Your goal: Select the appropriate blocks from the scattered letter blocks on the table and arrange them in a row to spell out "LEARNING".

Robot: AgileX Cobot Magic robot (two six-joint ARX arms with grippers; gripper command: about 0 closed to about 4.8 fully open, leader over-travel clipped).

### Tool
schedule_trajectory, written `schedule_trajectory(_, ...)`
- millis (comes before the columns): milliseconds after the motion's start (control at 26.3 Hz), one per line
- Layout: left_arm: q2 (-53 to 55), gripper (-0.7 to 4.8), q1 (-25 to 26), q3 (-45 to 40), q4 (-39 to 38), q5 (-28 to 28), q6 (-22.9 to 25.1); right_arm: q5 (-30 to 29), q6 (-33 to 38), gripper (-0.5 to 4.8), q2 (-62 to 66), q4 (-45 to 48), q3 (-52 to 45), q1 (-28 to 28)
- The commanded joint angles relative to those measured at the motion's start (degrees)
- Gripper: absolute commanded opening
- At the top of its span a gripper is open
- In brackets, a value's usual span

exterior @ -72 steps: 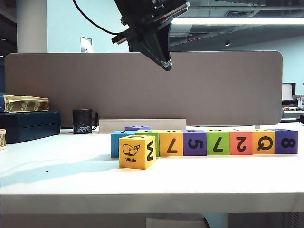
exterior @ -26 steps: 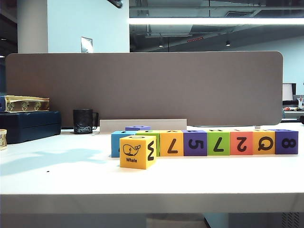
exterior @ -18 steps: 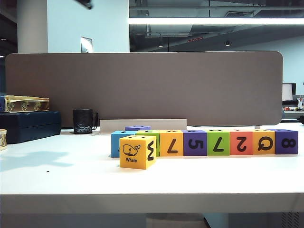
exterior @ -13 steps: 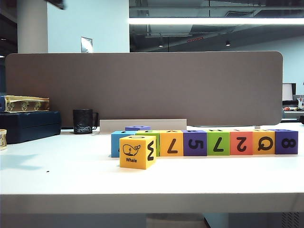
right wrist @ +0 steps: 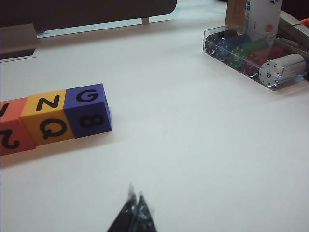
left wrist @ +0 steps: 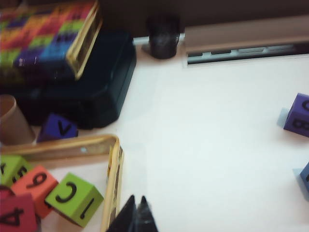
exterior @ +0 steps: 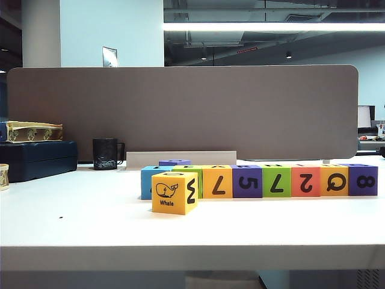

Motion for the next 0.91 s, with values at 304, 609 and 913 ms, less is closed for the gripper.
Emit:
schedule_trajectory(304,-26.91,-0.05,3.78,-29.07,10.32,0.26,-3.10,0.13,-0.07,-0.01,-0.57,0.24,-0.13,0.07)
schedule_trajectory(609,-38.69,-0.05,3.78,-39.85,10.60,4.70,-4.52,0.13,-0.07,-0.01,-0.59,0.26,-0.13,0.04)
schedule_trajectory(913,-42.88,-0.05,3.72,-41.88,6.64,4.74,-3.76,0.13,-0.07,-0.01,-0.57,0.24,-0.13,0.07)
